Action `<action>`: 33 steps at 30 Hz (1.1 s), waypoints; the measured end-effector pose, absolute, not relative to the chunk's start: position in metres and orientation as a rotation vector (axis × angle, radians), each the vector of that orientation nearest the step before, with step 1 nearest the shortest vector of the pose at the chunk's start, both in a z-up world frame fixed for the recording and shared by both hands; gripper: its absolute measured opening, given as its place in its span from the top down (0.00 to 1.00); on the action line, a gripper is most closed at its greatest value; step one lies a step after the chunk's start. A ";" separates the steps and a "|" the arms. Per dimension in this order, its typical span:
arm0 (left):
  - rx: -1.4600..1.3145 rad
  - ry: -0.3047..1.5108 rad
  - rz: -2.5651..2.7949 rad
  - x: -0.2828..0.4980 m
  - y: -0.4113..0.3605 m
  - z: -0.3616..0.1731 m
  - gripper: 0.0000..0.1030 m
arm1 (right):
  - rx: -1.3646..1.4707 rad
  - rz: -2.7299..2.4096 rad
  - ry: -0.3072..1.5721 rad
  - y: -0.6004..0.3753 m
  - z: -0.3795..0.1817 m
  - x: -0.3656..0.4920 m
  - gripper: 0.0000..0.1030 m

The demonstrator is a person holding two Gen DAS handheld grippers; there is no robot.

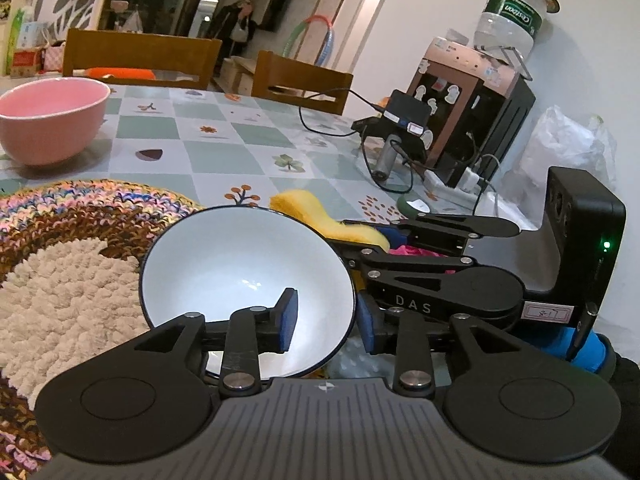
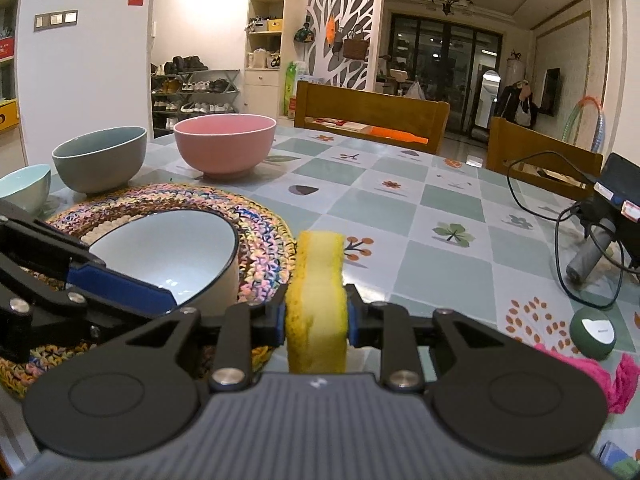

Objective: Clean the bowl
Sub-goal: 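Lower the white bowl onto the placemat with the left tool while the right tool sets down the sponge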

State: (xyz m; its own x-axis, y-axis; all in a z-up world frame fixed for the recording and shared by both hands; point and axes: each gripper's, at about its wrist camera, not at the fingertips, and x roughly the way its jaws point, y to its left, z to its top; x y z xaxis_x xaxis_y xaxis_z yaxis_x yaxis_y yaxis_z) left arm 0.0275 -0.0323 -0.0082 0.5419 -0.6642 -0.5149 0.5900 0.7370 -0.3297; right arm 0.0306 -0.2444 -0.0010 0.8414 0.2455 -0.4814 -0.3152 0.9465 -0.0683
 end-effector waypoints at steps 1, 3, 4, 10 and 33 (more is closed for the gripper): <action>-0.122 0.659 -0.745 0.027 -0.032 -0.008 0.63 | -0.148 0.296 0.487 -0.244 -0.001 0.030 0.66; -0.125 0.652 -0.745 0.025 -0.030 -0.006 0.62 | -0.146 0.296 0.481 -0.245 0.002 0.029 0.64; -0.126 0.648 -0.743 0.024 -0.029 -0.004 0.60 | -0.143 0.298 0.478 -0.245 0.003 0.028 0.63; -0.130 0.617 -0.728 0.017 -0.022 0.004 0.58 | -0.151 0.305 0.463 -0.243 0.010 0.019 0.62; -0.119 0.576 -0.642 -0.031 0.012 0.015 0.49 | -0.153 0.296 0.416 -0.222 0.029 -0.043 0.59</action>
